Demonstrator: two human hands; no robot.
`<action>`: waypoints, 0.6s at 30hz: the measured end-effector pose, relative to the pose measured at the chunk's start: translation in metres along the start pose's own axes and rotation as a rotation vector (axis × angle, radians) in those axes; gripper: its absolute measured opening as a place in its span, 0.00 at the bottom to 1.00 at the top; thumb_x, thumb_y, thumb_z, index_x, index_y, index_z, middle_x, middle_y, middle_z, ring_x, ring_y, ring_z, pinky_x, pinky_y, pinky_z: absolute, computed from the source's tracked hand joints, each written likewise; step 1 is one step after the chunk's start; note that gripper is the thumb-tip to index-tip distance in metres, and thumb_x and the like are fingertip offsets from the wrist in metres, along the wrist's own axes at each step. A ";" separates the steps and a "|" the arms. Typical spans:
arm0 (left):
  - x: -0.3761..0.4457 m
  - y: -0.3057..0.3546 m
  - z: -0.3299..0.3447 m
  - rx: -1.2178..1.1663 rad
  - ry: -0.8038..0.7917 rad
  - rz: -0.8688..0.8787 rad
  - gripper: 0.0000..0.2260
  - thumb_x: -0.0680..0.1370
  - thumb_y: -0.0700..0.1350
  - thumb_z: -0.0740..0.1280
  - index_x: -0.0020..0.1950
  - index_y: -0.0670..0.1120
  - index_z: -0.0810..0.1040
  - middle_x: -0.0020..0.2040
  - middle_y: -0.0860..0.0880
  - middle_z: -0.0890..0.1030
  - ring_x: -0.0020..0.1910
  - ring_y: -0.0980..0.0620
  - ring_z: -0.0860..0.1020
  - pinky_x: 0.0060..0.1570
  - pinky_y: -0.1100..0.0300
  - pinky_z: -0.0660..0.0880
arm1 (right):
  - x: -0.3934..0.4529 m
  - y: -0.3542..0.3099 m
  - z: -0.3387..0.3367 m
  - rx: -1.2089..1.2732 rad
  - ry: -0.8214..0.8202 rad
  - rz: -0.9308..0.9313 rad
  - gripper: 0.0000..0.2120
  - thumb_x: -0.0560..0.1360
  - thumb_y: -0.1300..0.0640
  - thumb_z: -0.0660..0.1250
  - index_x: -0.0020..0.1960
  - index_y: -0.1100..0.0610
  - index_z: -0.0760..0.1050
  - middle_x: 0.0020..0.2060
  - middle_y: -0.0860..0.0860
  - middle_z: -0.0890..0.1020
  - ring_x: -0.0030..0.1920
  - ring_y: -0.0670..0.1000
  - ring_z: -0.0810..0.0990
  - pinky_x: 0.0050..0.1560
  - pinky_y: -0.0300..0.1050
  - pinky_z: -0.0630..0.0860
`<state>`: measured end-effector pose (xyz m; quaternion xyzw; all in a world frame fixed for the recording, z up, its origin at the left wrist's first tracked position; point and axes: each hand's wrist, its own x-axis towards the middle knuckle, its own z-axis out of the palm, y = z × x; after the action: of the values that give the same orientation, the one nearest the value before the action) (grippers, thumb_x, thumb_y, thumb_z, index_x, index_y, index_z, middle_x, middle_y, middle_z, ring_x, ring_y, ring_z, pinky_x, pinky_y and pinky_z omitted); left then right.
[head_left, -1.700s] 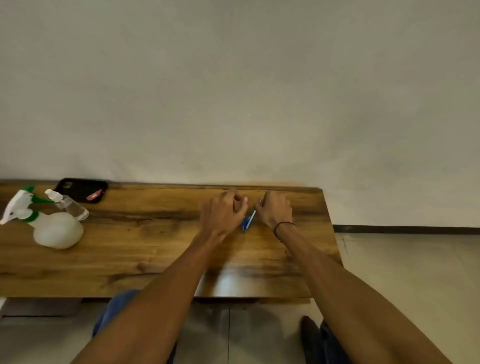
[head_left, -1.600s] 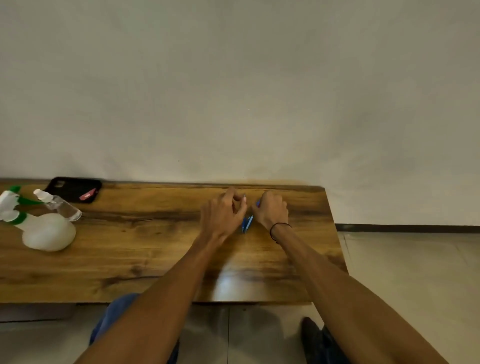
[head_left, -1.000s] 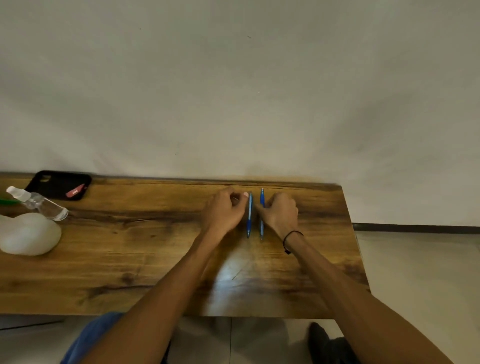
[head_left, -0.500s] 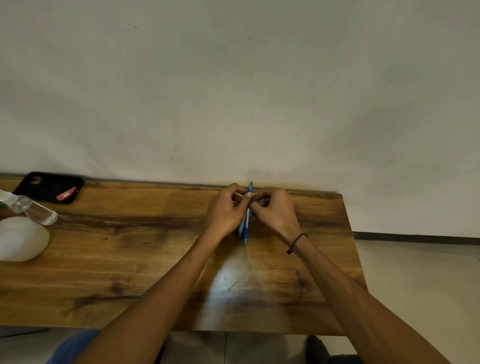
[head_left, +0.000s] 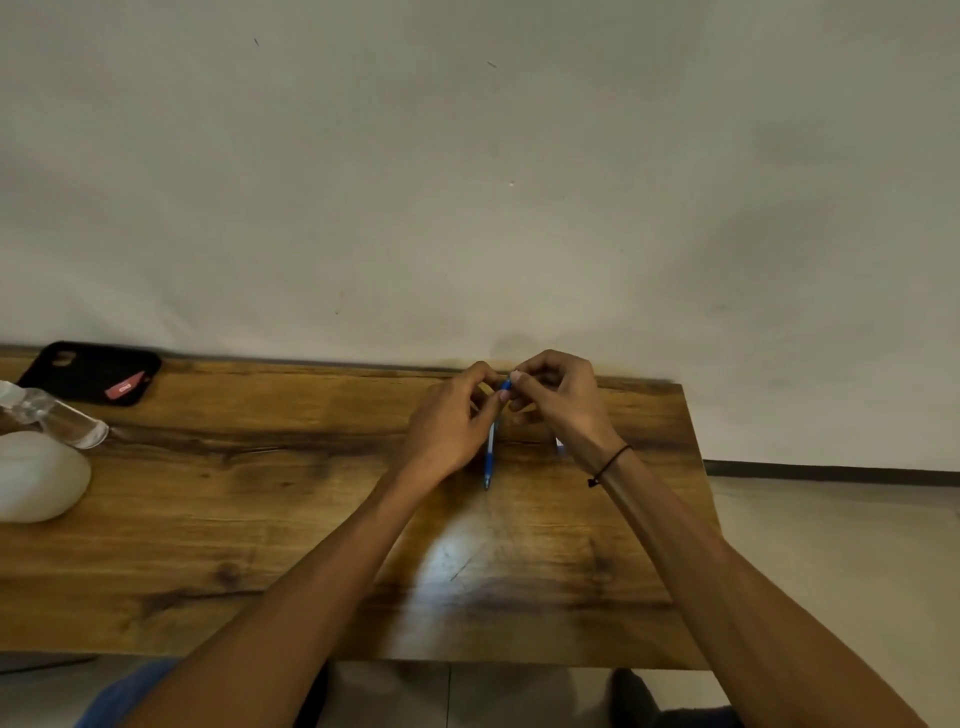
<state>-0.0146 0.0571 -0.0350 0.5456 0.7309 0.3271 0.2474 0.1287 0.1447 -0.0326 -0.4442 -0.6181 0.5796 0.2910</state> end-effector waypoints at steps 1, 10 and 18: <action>0.000 0.000 0.000 0.005 0.000 0.006 0.10 0.84 0.52 0.66 0.63 0.51 0.79 0.54 0.51 0.85 0.43 0.55 0.81 0.37 0.63 0.73 | 0.000 0.000 0.000 0.009 0.001 0.004 0.06 0.79 0.63 0.71 0.51 0.67 0.80 0.40 0.63 0.85 0.36 0.54 0.86 0.35 0.47 0.84; 0.001 -0.001 -0.002 -0.113 -0.027 -0.015 0.07 0.85 0.48 0.65 0.61 0.51 0.80 0.48 0.53 0.83 0.37 0.56 0.84 0.39 0.54 0.84 | -0.004 -0.005 0.000 0.169 0.037 0.013 0.06 0.78 0.67 0.71 0.50 0.72 0.79 0.38 0.64 0.82 0.36 0.54 0.83 0.37 0.48 0.84; 0.003 -0.009 -0.005 -0.211 -0.035 -0.080 0.12 0.82 0.51 0.70 0.65 0.54 0.80 0.47 0.52 0.85 0.40 0.54 0.86 0.43 0.51 0.86 | -0.003 -0.005 0.002 0.219 0.095 0.097 0.05 0.79 0.67 0.69 0.50 0.70 0.79 0.34 0.59 0.82 0.33 0.53 0.83 0.35 0.47 0.83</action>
<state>-0.0249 0.0567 -0.0380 0.4926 0.7090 0.3824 0.3292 0.1273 0.1421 -0.0272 -0.4661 -0.5145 0.6352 0.3384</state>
